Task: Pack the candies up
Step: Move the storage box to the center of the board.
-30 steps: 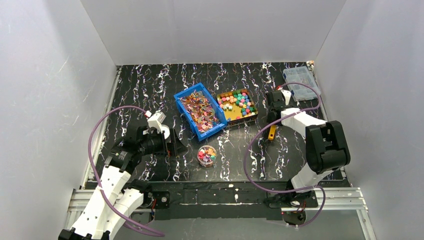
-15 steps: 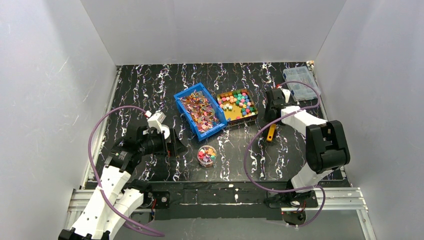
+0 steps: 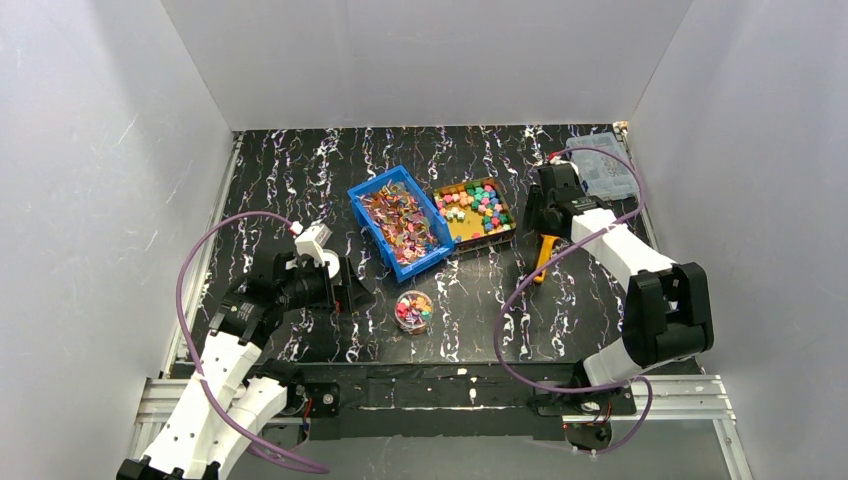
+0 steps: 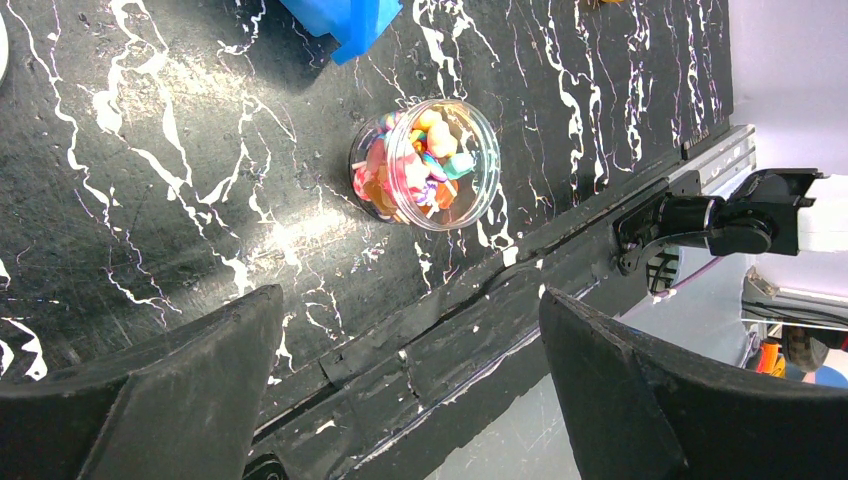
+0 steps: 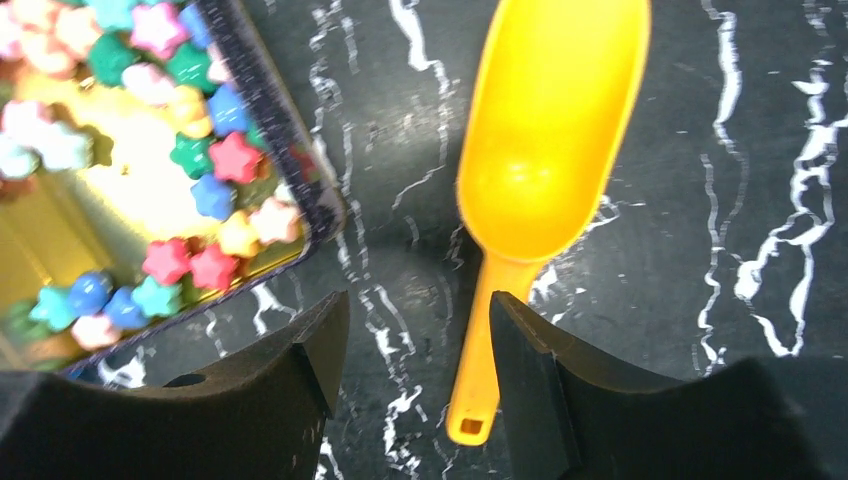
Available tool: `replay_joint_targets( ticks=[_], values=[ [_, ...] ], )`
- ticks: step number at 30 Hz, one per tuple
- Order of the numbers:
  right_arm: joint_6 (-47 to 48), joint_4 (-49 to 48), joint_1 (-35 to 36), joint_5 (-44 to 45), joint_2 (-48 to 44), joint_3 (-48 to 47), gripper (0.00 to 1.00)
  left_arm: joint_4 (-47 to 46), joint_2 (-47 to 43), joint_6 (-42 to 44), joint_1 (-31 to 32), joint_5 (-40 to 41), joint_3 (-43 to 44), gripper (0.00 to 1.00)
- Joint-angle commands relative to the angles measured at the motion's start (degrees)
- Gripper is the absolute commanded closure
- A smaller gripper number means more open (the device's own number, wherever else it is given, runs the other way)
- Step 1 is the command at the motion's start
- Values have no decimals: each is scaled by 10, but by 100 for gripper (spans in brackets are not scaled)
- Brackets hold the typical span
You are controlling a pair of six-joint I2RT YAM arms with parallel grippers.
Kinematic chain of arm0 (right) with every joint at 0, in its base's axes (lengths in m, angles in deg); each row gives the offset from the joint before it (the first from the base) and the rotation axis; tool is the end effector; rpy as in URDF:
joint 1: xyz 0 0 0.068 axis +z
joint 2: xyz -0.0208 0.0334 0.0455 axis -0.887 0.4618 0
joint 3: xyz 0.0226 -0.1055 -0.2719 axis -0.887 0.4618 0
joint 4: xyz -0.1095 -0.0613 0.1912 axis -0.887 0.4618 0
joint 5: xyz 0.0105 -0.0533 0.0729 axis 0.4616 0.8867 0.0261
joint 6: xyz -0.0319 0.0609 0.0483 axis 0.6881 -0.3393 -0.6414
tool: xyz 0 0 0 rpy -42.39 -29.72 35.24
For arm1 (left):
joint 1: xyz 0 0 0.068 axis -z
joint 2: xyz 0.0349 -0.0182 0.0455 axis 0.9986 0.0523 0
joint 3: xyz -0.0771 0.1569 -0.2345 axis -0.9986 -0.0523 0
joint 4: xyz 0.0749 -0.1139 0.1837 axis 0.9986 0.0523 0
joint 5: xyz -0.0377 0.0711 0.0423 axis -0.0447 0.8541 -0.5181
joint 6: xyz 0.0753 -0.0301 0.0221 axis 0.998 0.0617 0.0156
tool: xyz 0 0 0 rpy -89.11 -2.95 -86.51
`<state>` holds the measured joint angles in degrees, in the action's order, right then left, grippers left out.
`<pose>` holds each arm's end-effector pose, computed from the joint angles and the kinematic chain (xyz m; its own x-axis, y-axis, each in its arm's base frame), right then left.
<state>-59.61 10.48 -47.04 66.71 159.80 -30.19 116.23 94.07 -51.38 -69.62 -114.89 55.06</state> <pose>0.3082 0.0633 0.2479 -0.7001 0.1676 -0.6941 0.1946 0.9801 0.0404 0.1056 -0.0667 0.2806 -0.7325 -0.1407 -0.6660 0.3554 0.7554 -0.5505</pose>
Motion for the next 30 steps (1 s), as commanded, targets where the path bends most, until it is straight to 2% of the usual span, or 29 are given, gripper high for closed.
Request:
replay_joint_targets(
  ticks=[1,14,30],
  values=[
    [17,22,28,-74,-28,-32,38,-2,-3,4,3,-3,-5,1],
    [31,32,179,-133,42,-134,46,-2,1,1,3,1,-6,1],
    [43,44,239,-119,157,-235,51,-2,-4,2,2,6,-7,1]
  ],
)
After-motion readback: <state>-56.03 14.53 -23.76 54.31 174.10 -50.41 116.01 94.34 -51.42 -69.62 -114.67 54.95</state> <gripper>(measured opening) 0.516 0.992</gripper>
